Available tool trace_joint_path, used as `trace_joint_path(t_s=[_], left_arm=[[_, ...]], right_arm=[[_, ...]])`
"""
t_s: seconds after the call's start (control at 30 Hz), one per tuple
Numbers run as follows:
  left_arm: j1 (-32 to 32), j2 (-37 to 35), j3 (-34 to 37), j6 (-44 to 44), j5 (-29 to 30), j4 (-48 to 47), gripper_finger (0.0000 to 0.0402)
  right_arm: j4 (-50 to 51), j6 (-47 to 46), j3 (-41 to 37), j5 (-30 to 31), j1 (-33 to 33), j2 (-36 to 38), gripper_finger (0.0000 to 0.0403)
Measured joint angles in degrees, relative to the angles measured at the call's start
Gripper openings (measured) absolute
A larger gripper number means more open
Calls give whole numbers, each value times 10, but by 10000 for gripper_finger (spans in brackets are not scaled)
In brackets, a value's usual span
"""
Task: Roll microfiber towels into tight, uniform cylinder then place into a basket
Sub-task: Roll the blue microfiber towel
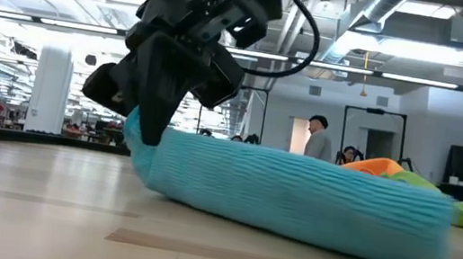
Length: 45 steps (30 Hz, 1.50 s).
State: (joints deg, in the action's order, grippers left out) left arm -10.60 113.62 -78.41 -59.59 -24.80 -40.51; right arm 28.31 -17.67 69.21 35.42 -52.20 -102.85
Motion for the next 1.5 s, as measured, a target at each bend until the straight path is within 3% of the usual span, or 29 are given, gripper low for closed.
trace_joint_path(t_s=[0.17,0.33,0.53,0.7,0.9,1.0,1.5], left_arm=[[-11,0,0,-27,-18,19,4],[-19,0,0,-31,-18,20,4],[-22,-1,0,-32,-18,26,4],[-23,-1,0,-32,-18,25,4],[-23,-1,0,-19,-18,25,4],[-23,-1,0,-16,-18,26,4],[-27,-1,-1,-15,-24,30,4]], right_arm=[[-20,-25,-1,-1,22,-45,72],[-68,-39,0,-92,51,-53,72],[-103,-38,0,-157,81,-53,76],[-81,-56,0,-203,112,-53,123],[-81,-46,0,-207,117,-54,219],[-94,-43,-1,-208,114,-75,246],[-133,-52,0,-228,125,-121,254]])
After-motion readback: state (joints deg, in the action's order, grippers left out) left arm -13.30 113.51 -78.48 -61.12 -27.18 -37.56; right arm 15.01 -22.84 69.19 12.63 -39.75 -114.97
